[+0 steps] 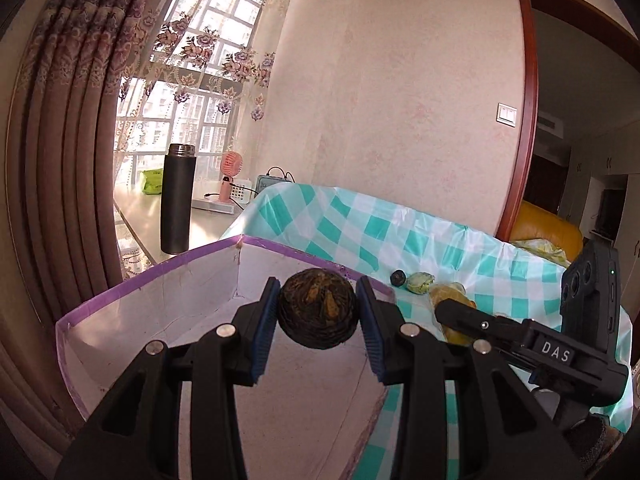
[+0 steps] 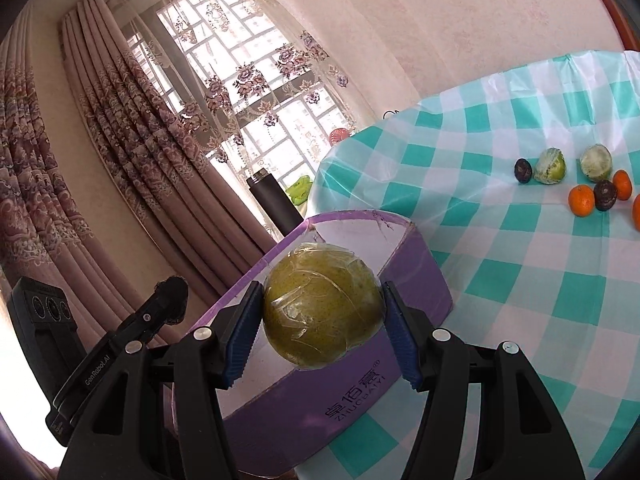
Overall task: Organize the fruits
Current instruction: 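Carry the dark fruit with the left tool while the right tool carries the yellow fruit to the box, then open the left tool over the box while the right tool releases the yellow fruit inside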
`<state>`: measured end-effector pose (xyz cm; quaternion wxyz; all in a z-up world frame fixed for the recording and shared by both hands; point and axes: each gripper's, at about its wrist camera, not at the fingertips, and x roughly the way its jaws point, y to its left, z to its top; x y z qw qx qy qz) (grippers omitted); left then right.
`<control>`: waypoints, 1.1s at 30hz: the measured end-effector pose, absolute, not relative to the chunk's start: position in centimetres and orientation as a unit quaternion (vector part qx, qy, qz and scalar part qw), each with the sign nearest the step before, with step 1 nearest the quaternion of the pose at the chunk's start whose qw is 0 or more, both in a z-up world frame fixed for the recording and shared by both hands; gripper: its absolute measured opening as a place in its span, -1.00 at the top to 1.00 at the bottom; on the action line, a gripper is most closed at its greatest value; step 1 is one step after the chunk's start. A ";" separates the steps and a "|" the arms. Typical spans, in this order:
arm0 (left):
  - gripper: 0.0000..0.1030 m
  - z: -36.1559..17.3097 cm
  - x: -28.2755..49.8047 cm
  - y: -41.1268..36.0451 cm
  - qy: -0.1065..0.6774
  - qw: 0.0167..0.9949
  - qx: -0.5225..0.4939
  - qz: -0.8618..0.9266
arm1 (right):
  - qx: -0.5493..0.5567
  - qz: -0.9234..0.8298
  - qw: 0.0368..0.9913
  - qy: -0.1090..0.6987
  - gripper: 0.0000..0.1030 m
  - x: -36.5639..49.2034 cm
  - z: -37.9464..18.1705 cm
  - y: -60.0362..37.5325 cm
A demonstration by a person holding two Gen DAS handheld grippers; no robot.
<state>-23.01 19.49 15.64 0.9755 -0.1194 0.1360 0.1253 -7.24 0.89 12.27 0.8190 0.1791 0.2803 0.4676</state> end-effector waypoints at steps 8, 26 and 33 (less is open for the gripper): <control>0.24 13.5 -22.0 22.9 0.215 0.951 -0.121 0.186 | 0.099 0.470 0.826 0.295 -0.15 -6.2 13.9 8.1; 0.24 9.9 -19.3 23.5 0.374 0.886 -0.024 0.273 | -0.284 0.319 0.845 0.322 -0.15 -7.1 7.8 18.6; 0.22 7.9 -18.6 23.4 0.421 0.868 -0.004 0.263 | -0.320 0.306 0.837 0.321 -0.16 -7.1 7.2 18.7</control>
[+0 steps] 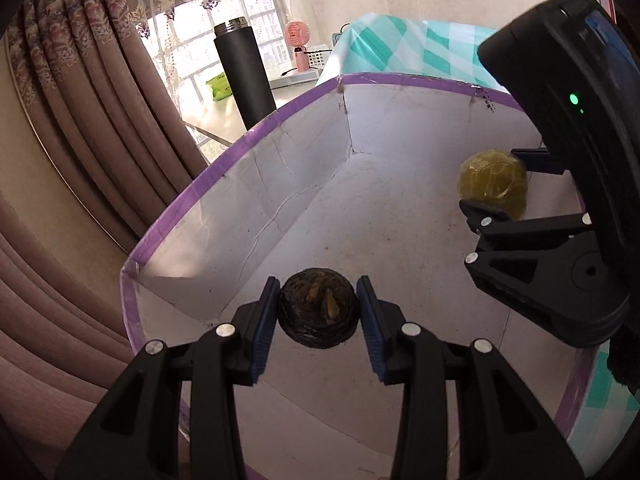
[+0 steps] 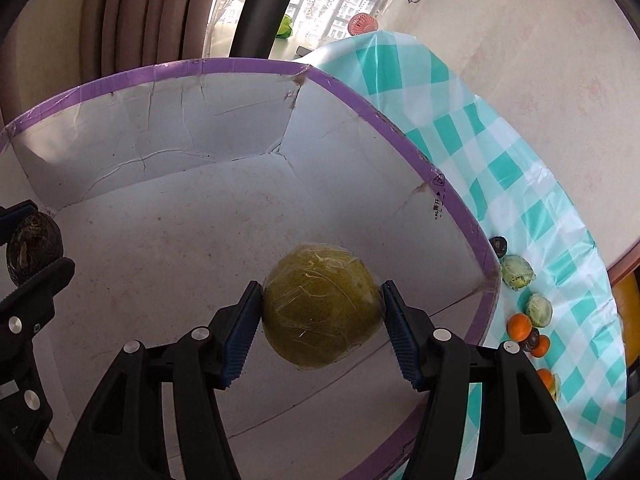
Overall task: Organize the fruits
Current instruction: 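Open the left tool over the box while the right tool releases the yellow fruit inside, then return to the table and grasp the wrapped cut fruit half with the right tool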
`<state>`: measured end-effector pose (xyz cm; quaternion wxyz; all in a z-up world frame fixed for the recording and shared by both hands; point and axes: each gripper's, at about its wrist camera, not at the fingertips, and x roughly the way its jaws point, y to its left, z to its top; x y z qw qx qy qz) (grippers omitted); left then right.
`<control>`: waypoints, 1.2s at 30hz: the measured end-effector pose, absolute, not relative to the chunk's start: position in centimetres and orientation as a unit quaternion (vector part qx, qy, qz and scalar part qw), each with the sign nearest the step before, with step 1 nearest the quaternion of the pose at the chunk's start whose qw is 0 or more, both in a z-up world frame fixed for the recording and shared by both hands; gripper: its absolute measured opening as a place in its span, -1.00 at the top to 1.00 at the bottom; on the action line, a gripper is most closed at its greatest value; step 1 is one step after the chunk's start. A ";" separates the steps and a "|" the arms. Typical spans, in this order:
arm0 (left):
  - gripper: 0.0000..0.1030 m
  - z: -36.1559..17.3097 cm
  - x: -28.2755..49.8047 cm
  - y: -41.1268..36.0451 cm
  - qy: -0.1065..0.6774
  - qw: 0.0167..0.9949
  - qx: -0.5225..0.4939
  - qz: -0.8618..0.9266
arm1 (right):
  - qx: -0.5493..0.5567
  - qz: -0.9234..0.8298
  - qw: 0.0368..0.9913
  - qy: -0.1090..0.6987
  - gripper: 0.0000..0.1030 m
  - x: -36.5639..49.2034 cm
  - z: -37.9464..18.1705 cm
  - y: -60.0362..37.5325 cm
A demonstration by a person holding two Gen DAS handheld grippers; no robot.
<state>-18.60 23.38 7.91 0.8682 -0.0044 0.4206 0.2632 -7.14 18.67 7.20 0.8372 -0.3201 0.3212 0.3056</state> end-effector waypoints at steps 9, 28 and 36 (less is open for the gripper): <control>-0.77 9.3 -19.2 23.5 0.393 0.878 -0.025 0.273 | -0.306 0.311 0.848 0.299 -0.66 -7.6 7.4 18.2; -0.97 16.3 -24.1 18.3 0.165 0.952 -0.028 0.255 | -0.001 0.285 0.941 0.185 -0.74 -5.1 12.8 2.7; -0.97 14.6 -18.1 8.9 0.202 0.974 0.017 0.099 | 0.051 0.101 0.954 0.279 -0.74 1.0 7.5 -9.1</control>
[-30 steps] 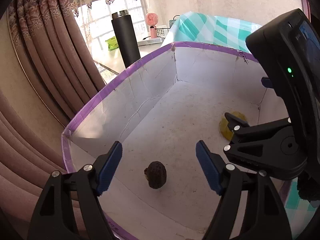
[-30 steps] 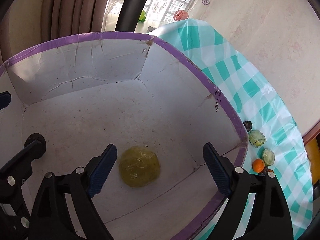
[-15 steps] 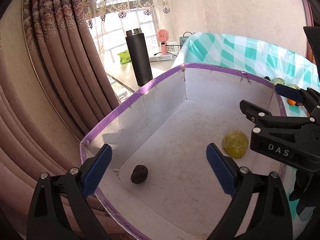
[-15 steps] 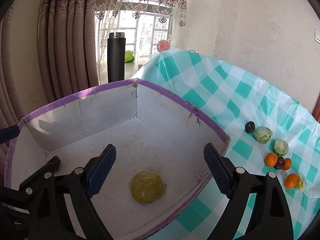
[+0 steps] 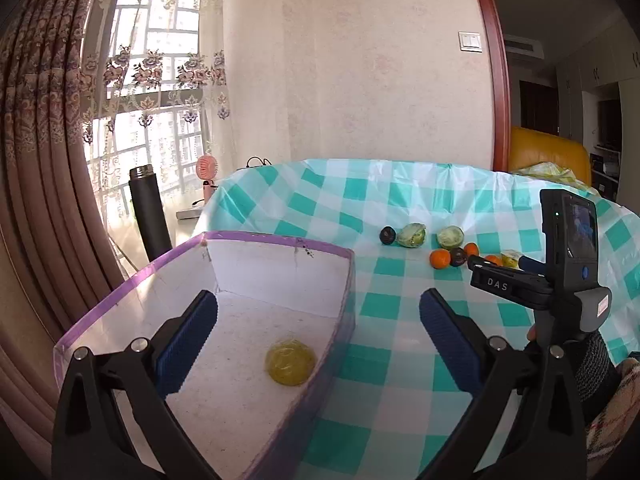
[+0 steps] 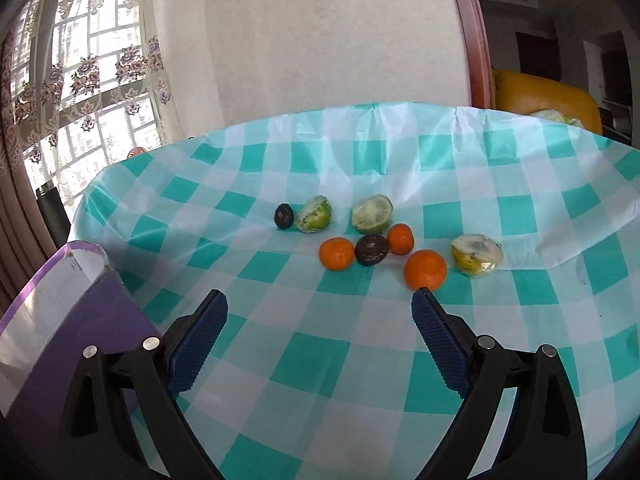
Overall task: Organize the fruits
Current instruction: 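Return to the table and grasp the wrapped cut fruit half with the right tool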
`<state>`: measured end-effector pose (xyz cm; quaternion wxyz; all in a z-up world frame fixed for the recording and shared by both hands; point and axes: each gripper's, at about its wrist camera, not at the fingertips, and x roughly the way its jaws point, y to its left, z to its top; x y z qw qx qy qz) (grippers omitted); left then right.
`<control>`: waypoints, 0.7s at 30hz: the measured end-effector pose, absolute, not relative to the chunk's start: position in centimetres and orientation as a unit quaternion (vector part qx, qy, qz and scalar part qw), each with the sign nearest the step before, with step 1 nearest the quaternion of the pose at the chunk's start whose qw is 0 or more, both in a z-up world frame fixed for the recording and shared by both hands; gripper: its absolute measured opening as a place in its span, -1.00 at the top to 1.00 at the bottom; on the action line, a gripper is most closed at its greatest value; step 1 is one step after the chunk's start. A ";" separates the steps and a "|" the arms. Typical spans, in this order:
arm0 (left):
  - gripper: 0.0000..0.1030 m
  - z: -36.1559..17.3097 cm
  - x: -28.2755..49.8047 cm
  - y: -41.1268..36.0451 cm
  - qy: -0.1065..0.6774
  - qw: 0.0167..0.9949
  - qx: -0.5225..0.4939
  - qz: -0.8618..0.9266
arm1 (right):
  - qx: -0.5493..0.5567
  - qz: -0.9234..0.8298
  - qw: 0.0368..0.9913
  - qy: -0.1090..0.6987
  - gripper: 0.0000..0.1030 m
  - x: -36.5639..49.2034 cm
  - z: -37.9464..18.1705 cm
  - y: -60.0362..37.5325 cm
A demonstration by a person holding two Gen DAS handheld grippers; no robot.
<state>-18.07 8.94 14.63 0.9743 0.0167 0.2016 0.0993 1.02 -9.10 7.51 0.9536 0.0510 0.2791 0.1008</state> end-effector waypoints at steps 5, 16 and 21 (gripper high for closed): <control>-0.97 10.2 -11.3 3.2 0.261 0.965 0.033 -0.007 | 0.046 0.020 0.943 0.330 -0.74 3.5 4.6 -14.1; -0.96 1.0 2.4 3.7 0.423 0.898 -0.118 -0.024 | 0.106 -0.008 0.900 0.423 -0.74 7.5 1.1 -19.3; -0.96 1.0 2.5 3.6 0.418 0.899 -0.119 -0.046 | 0.097 0.009 0.909 0.405 -0.73 9.3 1.5 -19.1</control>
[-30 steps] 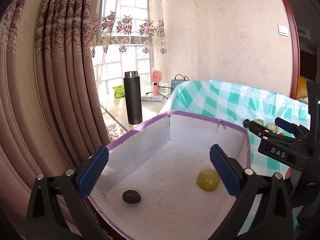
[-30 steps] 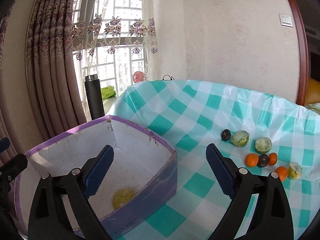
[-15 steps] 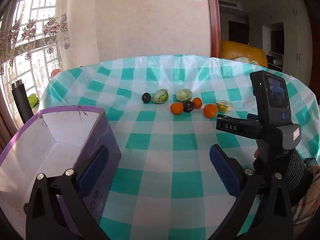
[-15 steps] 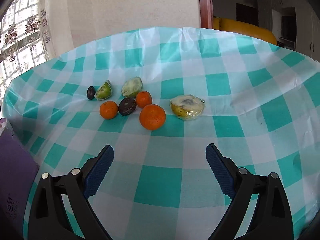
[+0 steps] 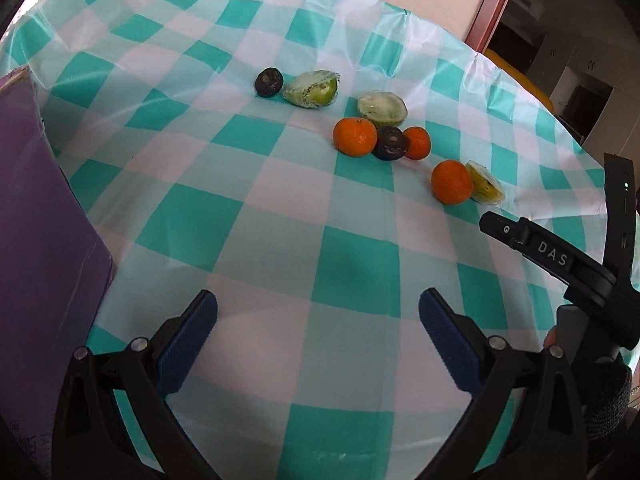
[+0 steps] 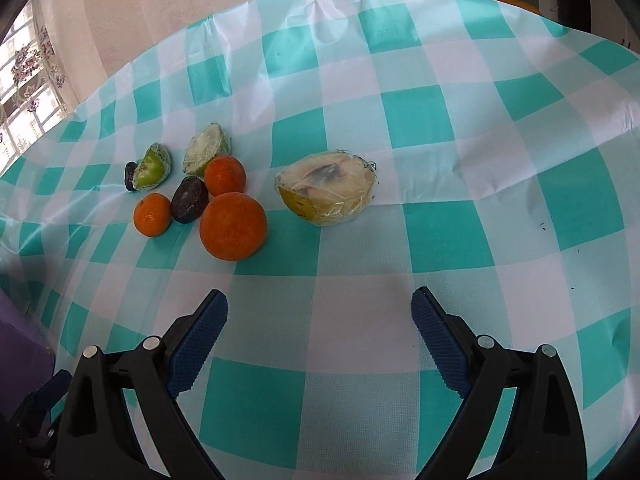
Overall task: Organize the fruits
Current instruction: 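Return to the table and grasp the wrapped cut fruit half with the right tool, then grasp an orange with the left tool while the right tool holds the wrapped half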
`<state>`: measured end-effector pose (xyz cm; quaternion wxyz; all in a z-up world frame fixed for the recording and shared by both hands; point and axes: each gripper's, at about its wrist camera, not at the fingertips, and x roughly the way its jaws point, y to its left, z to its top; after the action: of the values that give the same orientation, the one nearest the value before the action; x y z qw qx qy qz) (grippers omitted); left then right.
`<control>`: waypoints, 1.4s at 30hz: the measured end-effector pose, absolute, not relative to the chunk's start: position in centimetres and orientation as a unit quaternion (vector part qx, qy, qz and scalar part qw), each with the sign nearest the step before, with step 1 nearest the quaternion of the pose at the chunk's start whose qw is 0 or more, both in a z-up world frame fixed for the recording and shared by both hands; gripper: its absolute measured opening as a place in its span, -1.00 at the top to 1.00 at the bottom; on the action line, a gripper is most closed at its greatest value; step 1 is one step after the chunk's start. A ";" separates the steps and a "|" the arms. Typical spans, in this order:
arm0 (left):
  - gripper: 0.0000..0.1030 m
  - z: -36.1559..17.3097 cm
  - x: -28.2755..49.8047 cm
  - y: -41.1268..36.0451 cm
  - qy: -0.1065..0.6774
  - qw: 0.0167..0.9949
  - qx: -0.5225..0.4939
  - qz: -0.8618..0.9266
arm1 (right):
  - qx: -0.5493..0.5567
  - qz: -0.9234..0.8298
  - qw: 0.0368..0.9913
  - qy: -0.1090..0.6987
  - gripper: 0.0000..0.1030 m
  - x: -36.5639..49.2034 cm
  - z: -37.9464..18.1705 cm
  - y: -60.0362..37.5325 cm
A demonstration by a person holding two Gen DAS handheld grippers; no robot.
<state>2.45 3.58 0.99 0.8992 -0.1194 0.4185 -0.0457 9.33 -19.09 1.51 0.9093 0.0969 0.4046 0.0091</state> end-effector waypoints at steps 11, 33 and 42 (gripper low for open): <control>-0.96 1.2 2.0 3.2 0.408 0.903 -0.116 -0.064 | 0.052 -0.024 0.902 0.428 -0.48 14.9 1.1 -19.1; -0.96 1.2 4.9 -0.5 0.414 0.903 -0.082 -0.073 | 0.188 0.017 0.900 0.393 -0.21 17.3 1.0 -23.2; -0.78 1.6 11.9 -6.4 0.410 0.907 -0.066 -0.064 | 0.232 0.053 0.911 0.337 -0.21 14.7 1.7 -24.9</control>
<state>11.89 -6.36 1.55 0.9073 -0.0660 0.4102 -0.0642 14.72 -24.87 1.69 0.9111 0.2321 0.3366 0.0526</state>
